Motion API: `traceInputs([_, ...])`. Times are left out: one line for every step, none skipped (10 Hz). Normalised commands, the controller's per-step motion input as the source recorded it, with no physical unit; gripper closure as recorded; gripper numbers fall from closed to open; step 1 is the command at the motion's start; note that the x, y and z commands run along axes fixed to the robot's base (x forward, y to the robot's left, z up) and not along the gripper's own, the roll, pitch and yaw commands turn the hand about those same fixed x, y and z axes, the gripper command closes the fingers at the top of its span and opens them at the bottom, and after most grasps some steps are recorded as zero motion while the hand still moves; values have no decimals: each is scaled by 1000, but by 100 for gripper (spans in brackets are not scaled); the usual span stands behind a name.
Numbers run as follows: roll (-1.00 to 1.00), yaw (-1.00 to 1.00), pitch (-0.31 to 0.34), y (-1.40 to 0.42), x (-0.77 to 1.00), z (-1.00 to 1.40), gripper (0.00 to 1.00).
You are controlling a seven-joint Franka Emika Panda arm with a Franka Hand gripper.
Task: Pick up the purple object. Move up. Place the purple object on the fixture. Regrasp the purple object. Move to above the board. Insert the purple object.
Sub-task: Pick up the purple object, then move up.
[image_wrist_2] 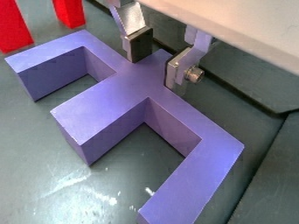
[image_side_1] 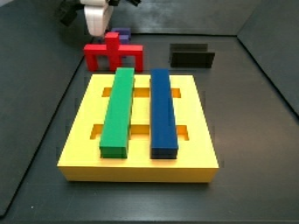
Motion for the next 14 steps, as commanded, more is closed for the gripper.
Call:
traceInputs([0,0,0,0,0,0,100])
traceInputs([0,0,0,0,0,0,100])
traceInputs([0,0,0,0,0,0,100])
traceInputs([0,0,0,0,0,0,100])
traceInputs([0,0,0,0,0,0,100])
traceInputs([0,0,0,0,0,0,100])
traceInputs([0,0,0,0,0,0,100])
traceInputs([0,0,0,0,0,0,100])
traceInputs([0,0,0,0,0,0,100])
traceInputs([0,0,0,0,0,0,100])
traceInputs([0,0,0,0,0,0,100])
traceInputs([0,0,0,0,0,833,100])
traceInputs([9,-1,-7,11,47,829,100])
traceInputs([42,1,50,8,-3,607,100])
